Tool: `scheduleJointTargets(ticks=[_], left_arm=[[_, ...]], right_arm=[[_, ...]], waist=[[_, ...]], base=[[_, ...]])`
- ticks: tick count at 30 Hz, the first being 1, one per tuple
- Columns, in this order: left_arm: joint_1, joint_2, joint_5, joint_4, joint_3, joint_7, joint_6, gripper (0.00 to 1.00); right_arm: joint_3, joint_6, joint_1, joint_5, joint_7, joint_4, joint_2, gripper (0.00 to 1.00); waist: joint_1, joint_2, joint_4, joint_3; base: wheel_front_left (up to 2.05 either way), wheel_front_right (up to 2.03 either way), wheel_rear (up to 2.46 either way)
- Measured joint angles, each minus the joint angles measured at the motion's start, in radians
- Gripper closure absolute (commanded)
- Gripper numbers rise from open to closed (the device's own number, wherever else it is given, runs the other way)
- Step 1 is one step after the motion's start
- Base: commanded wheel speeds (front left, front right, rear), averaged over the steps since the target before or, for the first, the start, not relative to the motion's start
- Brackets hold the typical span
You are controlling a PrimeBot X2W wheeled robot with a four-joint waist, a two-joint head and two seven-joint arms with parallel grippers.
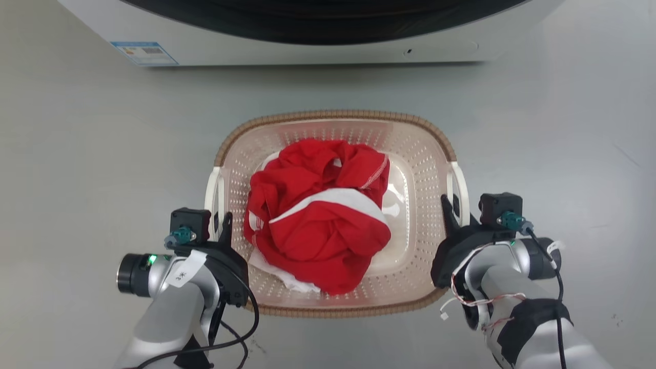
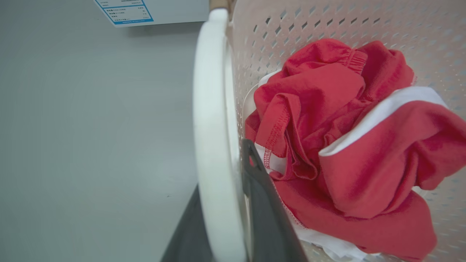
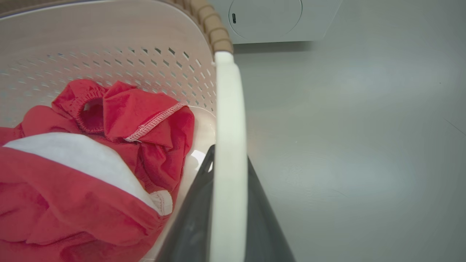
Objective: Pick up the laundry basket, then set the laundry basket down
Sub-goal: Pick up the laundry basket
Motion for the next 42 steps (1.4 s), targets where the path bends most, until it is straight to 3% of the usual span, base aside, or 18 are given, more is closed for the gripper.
scheduleJointTargets(ticks=[31, 42], left_arm=[[0.34, 0.007, -0.162, 0.024, -0.156, 0.18, 0.009, 1.0], [0.377, 0.013, -0.19, 0.01, -0.191, 0.22, 0.023, 1.0]], right_arm=[[0.215, -0.01, 0.313, 0.249, 0.209, 0.006, 0.001, 1.0], [0.258, -0.017, 0.354, 0.295, 0.241, 0.001, 0.0, 1.0]], waist=[[0.0, -0.0001, -0.015, -0.455], [0.0, -0.0001, -0.034, -0.573]], base=[[0.0, 0.0, 0.0], [0.0, 0.0, 0.0]])
